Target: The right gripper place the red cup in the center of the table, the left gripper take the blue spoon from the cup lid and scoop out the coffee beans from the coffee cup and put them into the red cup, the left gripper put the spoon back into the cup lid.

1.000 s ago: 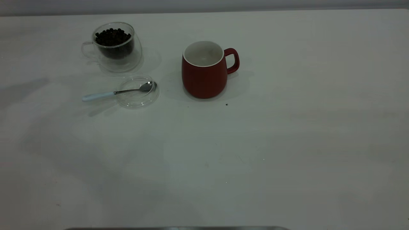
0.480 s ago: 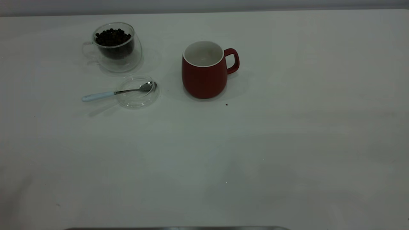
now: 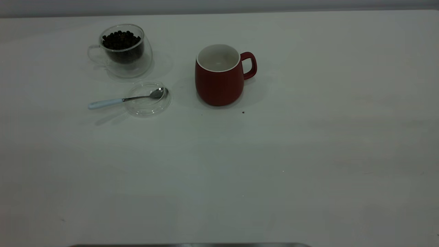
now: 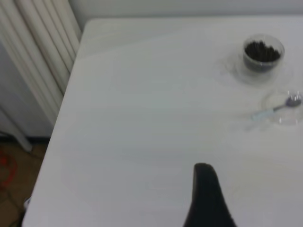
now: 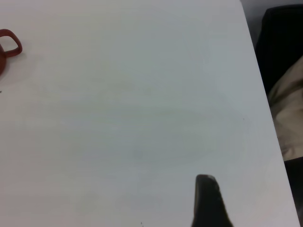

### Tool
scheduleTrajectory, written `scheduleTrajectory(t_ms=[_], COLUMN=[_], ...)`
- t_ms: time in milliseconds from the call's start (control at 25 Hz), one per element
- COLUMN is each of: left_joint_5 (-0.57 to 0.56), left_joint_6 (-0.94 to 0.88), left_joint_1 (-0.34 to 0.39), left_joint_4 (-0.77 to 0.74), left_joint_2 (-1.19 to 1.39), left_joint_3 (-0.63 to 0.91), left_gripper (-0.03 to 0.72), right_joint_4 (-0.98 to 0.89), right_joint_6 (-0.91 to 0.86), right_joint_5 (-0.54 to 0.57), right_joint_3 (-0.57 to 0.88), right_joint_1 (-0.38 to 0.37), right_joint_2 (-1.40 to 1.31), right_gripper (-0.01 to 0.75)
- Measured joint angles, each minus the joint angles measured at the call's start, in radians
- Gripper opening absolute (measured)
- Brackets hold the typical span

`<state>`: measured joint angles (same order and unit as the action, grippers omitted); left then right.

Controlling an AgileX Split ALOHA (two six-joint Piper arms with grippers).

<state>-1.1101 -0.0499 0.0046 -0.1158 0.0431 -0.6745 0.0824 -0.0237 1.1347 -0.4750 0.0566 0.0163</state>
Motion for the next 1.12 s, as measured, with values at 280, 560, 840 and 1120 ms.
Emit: scheduleTrajectory(t_ms=[280,560,840,1120], left_joint_5=[-0.046,-0.032,-0.029,-0.031], left_joint_6=[0.034,0.070,0.077,0.079], left_joint_1=[-0.001,-0.002,0.006,0.012], left_joint_4=[0.098,0.172,0.175,0.176], left_joint_2=[-0.039,-0.039,-0.053,-0.062], left_joint_3=[0.163,0.188,0.188,0.188], left_gripper=[0.556,0.556,0.556,0.556], right_joint_4=[0.001,0.001,0.001,0.001], right_joint_6=[0.000,0.000,0.000,0.000], right_joint_5=[0.000,0.000,0.000,0.000], right_joint_3=[0.000,0.000,0.000,0.000], right_joint_1=[0.000,0.000,0.000,0.000], right_joint_2=[0.000,0.000,0.000,0.000], right_gripper=[0.504,0.504,0.504,0.504])
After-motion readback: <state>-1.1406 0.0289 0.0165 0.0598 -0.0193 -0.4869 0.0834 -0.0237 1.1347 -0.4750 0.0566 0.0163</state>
